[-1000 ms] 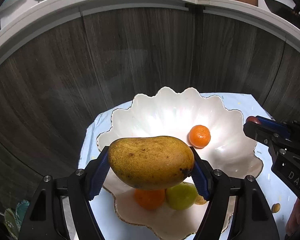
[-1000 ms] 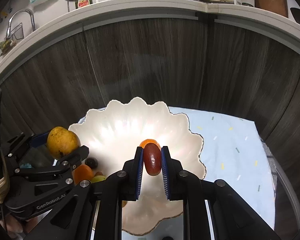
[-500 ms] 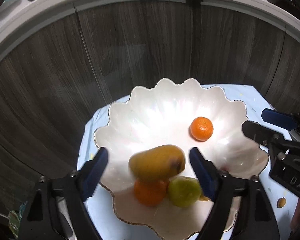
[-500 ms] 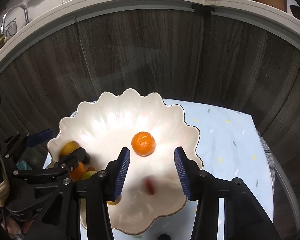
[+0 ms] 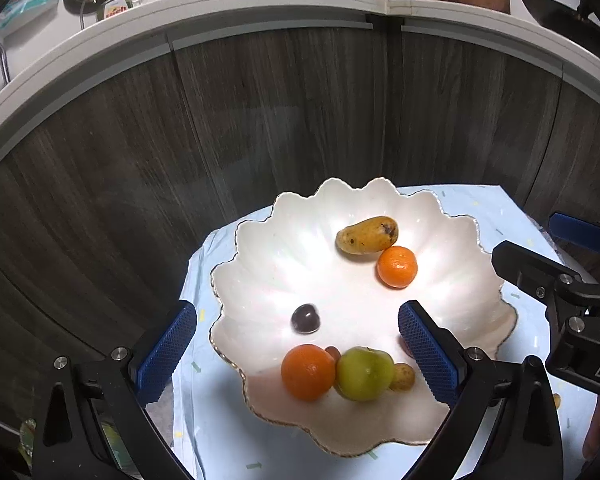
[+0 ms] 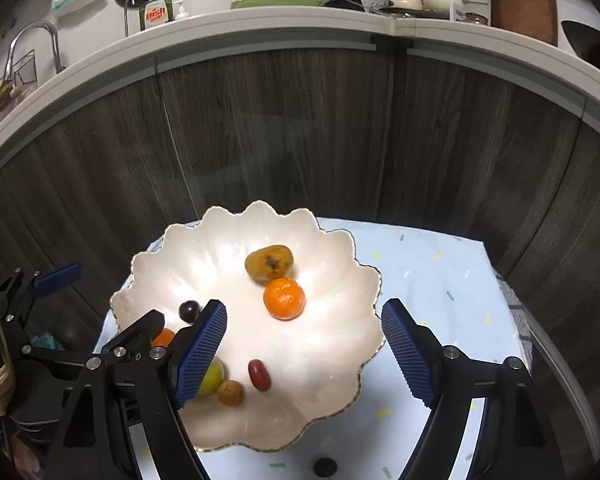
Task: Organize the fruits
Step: 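Withdraw both open tools from the bowl toward the blueberry and small brown fruit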
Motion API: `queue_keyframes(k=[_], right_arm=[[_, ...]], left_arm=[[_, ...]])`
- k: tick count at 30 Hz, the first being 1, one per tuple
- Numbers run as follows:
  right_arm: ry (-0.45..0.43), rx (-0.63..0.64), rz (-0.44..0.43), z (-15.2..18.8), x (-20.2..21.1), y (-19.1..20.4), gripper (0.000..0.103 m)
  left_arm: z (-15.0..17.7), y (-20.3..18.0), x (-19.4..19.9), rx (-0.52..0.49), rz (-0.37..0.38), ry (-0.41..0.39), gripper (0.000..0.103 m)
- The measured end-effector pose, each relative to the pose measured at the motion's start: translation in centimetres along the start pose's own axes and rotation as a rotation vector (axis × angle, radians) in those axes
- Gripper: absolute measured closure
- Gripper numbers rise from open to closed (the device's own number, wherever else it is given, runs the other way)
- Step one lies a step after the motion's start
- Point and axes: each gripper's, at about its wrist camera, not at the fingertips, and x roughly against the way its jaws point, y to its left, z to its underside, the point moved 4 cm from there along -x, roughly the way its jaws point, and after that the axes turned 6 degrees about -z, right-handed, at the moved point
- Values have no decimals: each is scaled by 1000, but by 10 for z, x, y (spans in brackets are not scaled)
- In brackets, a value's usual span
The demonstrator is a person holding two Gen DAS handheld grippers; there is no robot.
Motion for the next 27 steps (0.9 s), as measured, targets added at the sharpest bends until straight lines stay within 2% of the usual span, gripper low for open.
queue_keyframes(k=[15, 27], right_arm=[[-60, -27, 34, 5, 50, -17, 23], [-79, -86, 83, 27, 86, -46, 23]], left_arm=[[-3, -19, 48, -15, 31, -62, 0], [-1, -52, 76, -76, 72, -106, 0]])
